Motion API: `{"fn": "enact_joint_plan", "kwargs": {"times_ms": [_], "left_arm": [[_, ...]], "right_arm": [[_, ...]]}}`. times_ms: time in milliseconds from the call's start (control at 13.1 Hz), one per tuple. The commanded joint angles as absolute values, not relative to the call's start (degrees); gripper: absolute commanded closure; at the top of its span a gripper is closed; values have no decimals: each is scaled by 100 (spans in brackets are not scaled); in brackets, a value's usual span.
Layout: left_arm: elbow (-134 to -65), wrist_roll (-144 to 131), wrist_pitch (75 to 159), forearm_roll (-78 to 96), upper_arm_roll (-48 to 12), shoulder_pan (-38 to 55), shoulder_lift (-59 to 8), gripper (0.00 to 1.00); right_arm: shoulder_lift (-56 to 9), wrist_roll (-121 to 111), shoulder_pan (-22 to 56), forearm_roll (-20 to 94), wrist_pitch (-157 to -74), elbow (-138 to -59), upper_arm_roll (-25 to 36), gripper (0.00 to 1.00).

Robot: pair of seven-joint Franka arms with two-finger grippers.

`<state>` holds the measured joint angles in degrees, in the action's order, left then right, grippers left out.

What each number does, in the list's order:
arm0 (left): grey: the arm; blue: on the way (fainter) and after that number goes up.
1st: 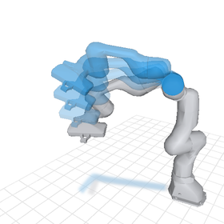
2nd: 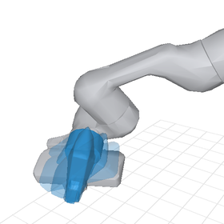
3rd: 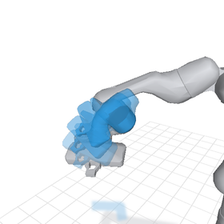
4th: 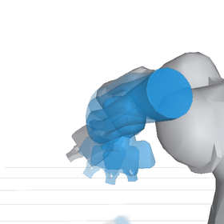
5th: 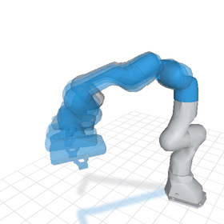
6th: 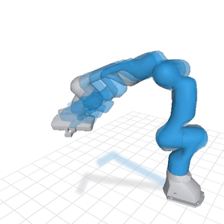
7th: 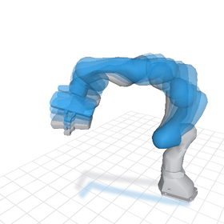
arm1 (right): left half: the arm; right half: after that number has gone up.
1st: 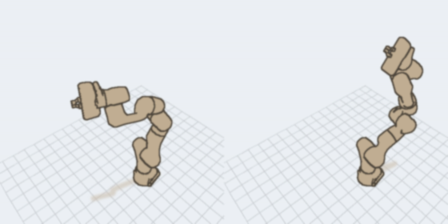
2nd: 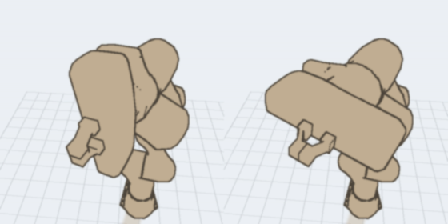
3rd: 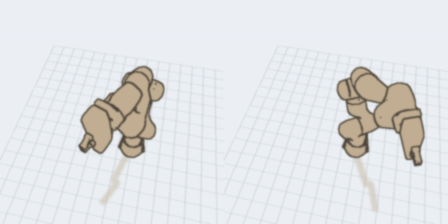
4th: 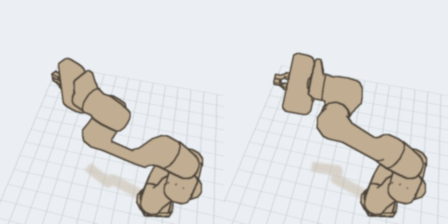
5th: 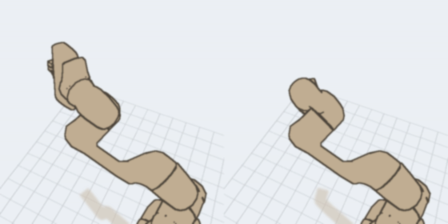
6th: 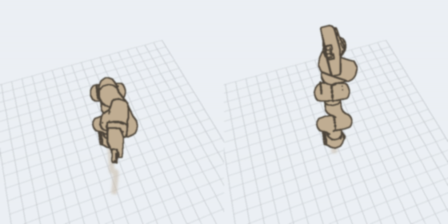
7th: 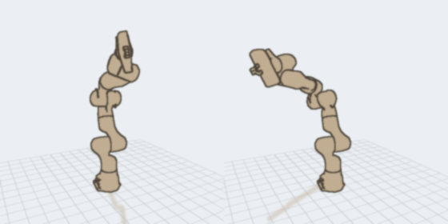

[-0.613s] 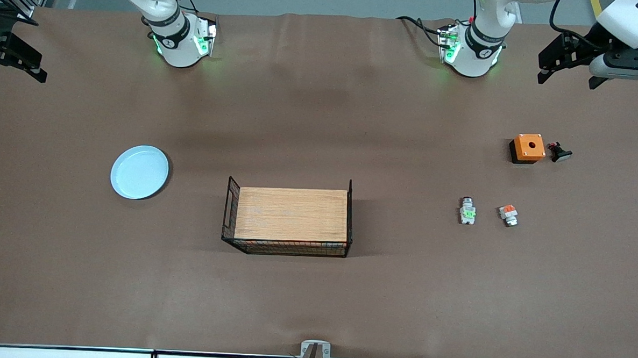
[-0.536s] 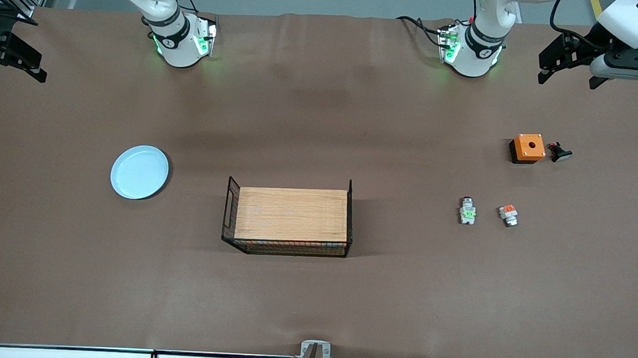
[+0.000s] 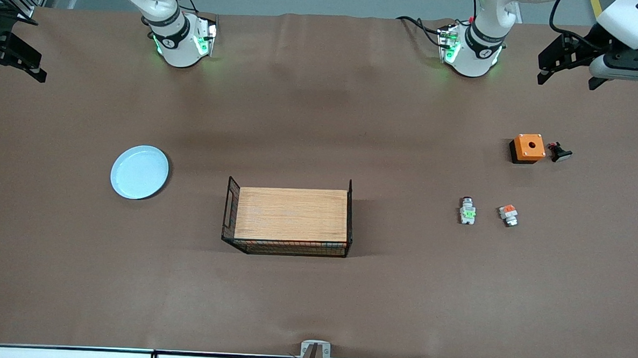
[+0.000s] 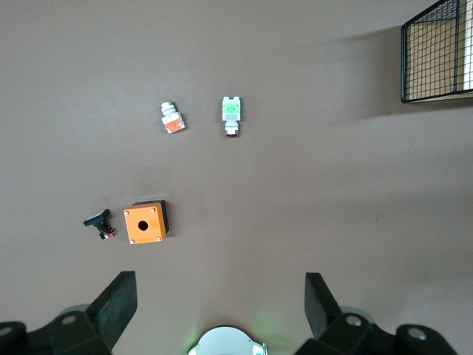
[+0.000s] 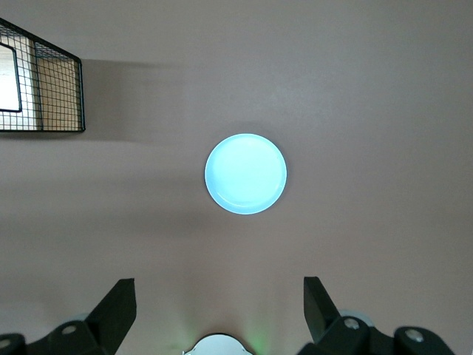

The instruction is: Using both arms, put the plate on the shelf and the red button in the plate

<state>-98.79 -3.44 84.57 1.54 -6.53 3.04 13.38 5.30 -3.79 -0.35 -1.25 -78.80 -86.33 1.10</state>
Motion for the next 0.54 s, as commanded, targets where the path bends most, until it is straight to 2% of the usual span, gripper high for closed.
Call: {"fn": "enact_joint_plan", "kwargs": {"times_ms": [0, 230, 460], "left_arm": [[-9861, -360, 8778, 264, -712, 281, 932, 0], [-10194, -360, 9551, 237, -756, 299, 353, 0], [-11088, -264, 11059, 185, -782, 281, -69, 0]], "right_arm": [[361, -316, -70, -44, -7805, -8464, 105, 0], [273, -316, -97, -44, -7831, -8481, 123, 0], [71, -325, -123, -53, -7875, -8481, 141, 0]]}}
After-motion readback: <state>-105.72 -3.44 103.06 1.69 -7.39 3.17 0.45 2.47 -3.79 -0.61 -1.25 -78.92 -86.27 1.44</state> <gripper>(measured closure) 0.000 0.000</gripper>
